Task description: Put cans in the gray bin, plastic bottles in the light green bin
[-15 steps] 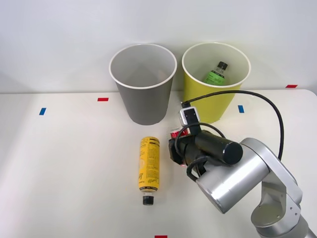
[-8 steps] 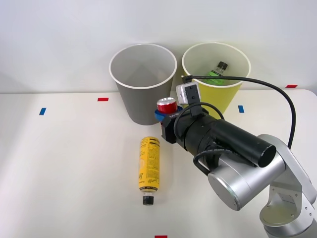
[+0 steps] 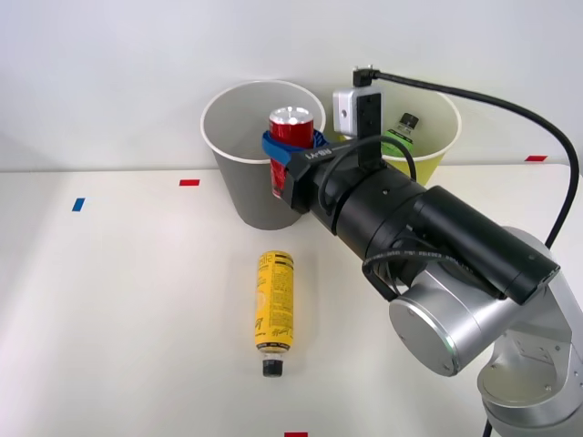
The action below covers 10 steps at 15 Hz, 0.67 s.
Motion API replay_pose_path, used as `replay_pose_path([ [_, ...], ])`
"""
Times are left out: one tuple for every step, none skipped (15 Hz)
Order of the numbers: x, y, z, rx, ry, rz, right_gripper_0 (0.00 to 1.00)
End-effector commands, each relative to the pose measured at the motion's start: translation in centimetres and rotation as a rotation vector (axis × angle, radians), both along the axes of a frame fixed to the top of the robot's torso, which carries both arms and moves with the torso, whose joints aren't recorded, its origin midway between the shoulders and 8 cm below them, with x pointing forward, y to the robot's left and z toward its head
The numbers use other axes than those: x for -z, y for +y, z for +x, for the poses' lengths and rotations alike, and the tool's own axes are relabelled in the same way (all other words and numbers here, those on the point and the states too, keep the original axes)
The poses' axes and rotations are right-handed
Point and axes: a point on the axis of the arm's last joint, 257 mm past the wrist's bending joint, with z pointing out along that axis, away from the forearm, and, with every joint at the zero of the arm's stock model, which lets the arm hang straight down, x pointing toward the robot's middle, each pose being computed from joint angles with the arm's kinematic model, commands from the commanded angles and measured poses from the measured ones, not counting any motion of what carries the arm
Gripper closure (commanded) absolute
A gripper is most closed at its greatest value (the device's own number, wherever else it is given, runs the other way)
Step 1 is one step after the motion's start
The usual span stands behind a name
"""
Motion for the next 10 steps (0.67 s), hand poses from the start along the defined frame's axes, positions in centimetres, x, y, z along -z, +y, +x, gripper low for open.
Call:
replay_pose_path([
  [-3.9,1.5,0.6,-0.027,-0.034,0.078,1.00],
  [-5.2,2.1,1.5,-0.031,-0.042,0.099,1.00],
  [-6.3,2.6,2.4,-0.030,-0.046,0.118,1.00],
  [-7.0,3.2,3.3,-0.032,-0.048,0.137,1.00],
  [-7.8,3.8,4.2,-0.035,-0.061,0.154,1.00],
  [-8.5,5.1,5.3,-0.043,-0.067,0.171,1.00],
  [-9.1,5.8,6.3,-0.042,-0.073,0.190,1.00],
  [-9.2,5.9,7.7,-0.028,-0.084,0.188,1.00],
  [-9.3,6.0,8.7,-0.021,-0.094,0.185,1.00],
  [-9.6,6.4,10.0,-0.013,-0.109,0.175,1.00],
])
